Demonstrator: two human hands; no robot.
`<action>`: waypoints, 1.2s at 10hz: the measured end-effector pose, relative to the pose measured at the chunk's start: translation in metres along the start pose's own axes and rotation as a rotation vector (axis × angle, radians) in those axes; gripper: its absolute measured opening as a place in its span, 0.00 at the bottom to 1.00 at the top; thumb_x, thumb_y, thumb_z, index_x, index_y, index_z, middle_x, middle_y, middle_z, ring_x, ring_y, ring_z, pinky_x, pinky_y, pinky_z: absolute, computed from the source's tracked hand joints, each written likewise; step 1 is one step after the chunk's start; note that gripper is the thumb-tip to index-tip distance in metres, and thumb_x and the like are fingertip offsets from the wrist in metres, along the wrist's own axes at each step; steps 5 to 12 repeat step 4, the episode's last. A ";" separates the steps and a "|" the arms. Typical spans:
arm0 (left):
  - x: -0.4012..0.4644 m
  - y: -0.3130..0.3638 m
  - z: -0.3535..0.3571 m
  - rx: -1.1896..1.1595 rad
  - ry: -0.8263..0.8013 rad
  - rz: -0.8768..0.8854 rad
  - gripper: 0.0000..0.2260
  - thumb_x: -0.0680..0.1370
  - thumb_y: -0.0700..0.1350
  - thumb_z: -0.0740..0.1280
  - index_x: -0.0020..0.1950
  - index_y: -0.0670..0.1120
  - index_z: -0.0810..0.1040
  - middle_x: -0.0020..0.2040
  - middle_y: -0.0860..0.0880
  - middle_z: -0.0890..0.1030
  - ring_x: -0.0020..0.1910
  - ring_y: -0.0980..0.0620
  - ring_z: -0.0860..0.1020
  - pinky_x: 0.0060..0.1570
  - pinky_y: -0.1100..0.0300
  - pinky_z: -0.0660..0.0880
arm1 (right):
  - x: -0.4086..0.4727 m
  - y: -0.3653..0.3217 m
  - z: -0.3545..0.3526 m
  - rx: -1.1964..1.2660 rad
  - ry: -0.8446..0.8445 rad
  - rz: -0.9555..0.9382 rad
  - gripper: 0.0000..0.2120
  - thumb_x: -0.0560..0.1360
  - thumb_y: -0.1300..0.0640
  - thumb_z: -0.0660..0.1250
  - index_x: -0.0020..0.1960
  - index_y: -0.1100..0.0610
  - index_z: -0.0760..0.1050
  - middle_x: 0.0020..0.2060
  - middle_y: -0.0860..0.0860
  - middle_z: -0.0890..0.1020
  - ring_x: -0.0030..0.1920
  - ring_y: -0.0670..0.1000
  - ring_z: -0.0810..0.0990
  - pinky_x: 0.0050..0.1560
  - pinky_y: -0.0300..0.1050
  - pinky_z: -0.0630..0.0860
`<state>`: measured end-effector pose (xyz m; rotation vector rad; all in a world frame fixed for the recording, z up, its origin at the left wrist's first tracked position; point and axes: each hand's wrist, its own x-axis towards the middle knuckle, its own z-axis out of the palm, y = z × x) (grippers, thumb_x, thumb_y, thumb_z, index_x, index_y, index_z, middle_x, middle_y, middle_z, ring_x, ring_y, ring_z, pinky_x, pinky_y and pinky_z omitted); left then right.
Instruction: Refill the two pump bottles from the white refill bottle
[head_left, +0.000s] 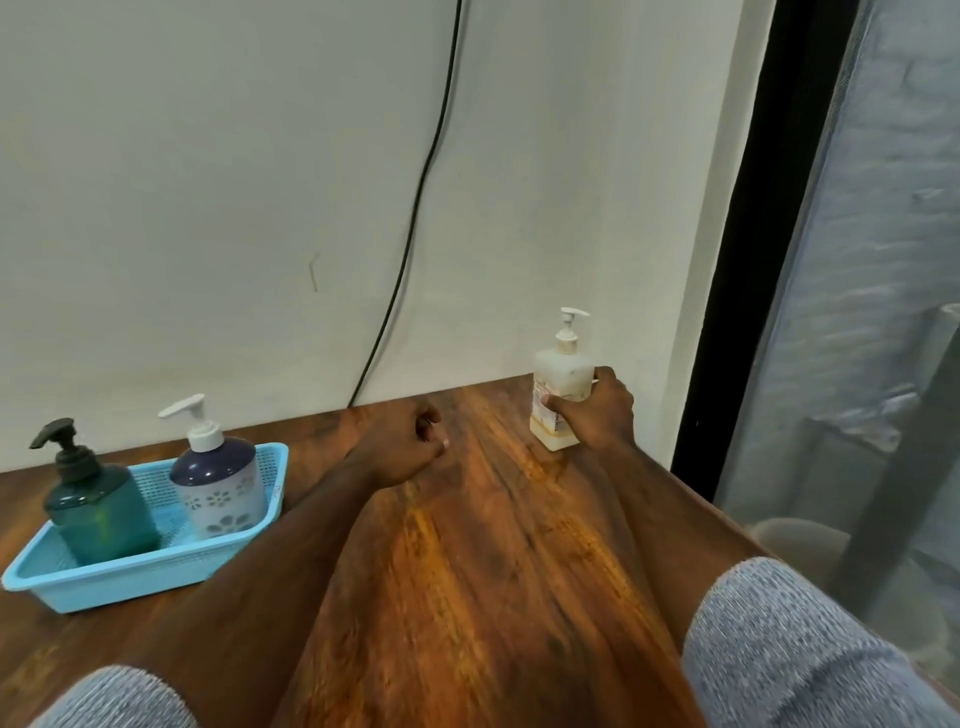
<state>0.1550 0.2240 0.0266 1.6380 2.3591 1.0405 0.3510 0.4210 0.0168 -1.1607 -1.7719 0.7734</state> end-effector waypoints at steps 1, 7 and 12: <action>-0.002 0.003 -0.001 -0.010 -0.011 0.000 0.15 0.75 0.46 0.73 0.60 0.46 0.77 0.45 0.51 0.81 0.45 0.56 0.80 0.41 0.68 0.74 | 0.002 -0.001 0.000 -0.019 -0.008 -0.001 0.36 0.61 0.43 0.81 0.62 0.53 0.71 0.56 0.51 0.79 0.56 0.54 0.79 0.53 0.52 0.79; -0.021 0.024 -0.039 0.023 0.056 0.020 0.14 0.72 0.47 0.74 0.56 0.47 0.80 0.43 0.54 0.82 0.43 0.56 0.81 0.48 0.56 0.81 | -0.019 -0.027 -0.019 -0.075 0.031 0.065 0.42 0.62 0.46 0.82 0.67 0.57 0.65 0.60 0.56 0.73 0.62 0.59 0.75 0.58 0.55 0.77; -0.021 0.024 -0.039 0.023 0.056 0.020 0.14 0.72 0.47 0.74 0.56 0.47 0.80 0.43 0.54 0.82 0.43 0.56 0.81 0.48 0.56 0.81 | -0.019 -0.027 -0.019 -0.075 0.031 0.065 0.42 0.62 0.46 0.82 0.67 0.57 0.65 0.60 0.56 0.73 0.62 0.59 0.75 0.58 0.55 0.77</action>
